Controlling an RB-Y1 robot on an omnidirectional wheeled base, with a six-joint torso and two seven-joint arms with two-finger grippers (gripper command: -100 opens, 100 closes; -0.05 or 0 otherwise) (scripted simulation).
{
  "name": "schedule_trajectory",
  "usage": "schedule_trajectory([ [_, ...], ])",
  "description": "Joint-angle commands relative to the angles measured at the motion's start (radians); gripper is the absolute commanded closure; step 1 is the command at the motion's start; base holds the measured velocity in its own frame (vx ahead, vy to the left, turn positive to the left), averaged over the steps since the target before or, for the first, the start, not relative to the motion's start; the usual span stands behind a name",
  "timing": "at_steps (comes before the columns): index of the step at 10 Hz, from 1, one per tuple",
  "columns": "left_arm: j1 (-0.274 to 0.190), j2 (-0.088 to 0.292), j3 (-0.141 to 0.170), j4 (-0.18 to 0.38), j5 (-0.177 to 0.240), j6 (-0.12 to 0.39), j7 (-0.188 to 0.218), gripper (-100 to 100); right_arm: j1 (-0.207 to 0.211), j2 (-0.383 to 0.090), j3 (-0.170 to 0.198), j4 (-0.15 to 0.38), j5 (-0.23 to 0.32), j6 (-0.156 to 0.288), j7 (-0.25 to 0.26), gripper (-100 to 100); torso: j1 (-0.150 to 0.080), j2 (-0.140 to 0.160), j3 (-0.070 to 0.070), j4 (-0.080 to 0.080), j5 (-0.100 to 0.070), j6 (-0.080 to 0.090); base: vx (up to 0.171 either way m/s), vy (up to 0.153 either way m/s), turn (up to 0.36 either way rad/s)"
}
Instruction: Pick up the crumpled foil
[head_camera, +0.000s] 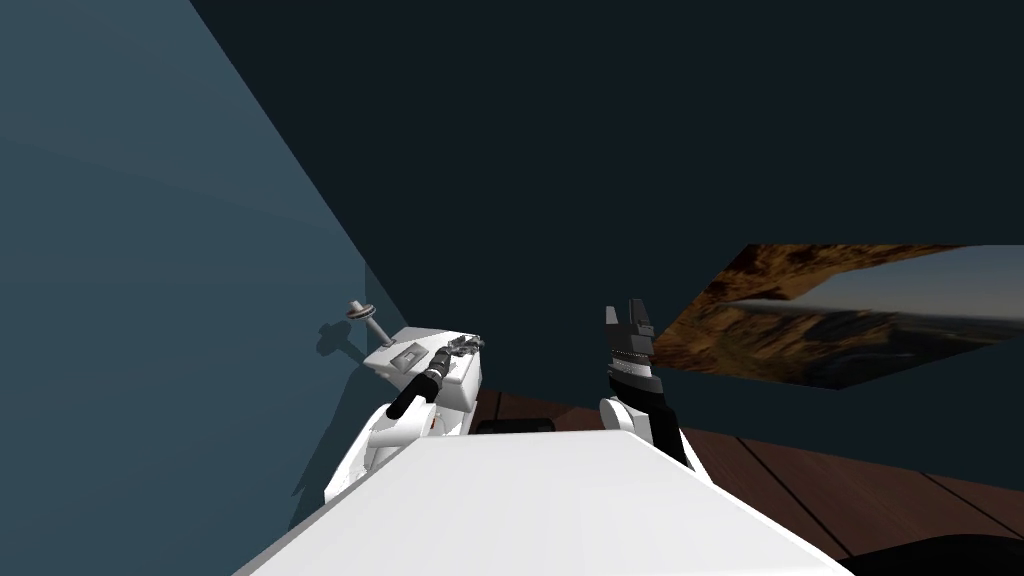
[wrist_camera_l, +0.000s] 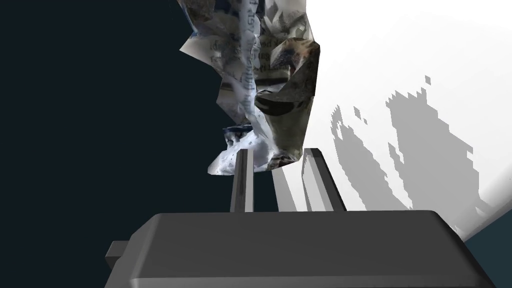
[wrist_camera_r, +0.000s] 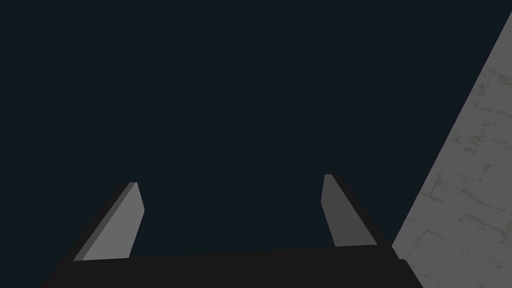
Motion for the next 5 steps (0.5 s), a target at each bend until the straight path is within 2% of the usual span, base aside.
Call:
schedule_trajectory([
  [1,0.000,0.000,0.000,0.000,0.000,0.000,0.000,100,0.000,0.000,0.000,0.000,0.000,0.000,0.000,0,0.000,0.000,0.000,0.000,0.000,0.000,0.000,0.000,0.000],
  [2,0.000,0.000,0.000,0.000,0.000,0.000,0.000,100,0.000,0.000,0.000,0.000,0.000,0.000,0.000,0,0.000,0.000,0.000,0.000,0.000,0.000,0.000,0.000,0.000],
  [3,0.000,0.000,0.000,0.000,0.000,0.000,0.000,0,0.000,0.000,0.000,0.000,0.000,0.000,0.000,0,0.000,0.000,0.000,0.000,0.000,0.000,0.000,0.000,0.000],
  [4,0.015,0.002,-0.004,-0.029,0.002,0.017,0.001,100,0.000,0.000,0.000,0.000,0.000,0.000,0.000,0,0.000,0.000,0.000,0.000,0.000,0.000,-0.047,-0.004,0.021],
  [5,0.008,0.002,-0.002,-0.016,0.002,0.006,0.000,100,0.000,0.000,0.000,0.000,0.000,0.000,0.000,0,0.000,0.003,0.002,0.000,0.000,-0.001,-0.030,-0.003,0.008],
])
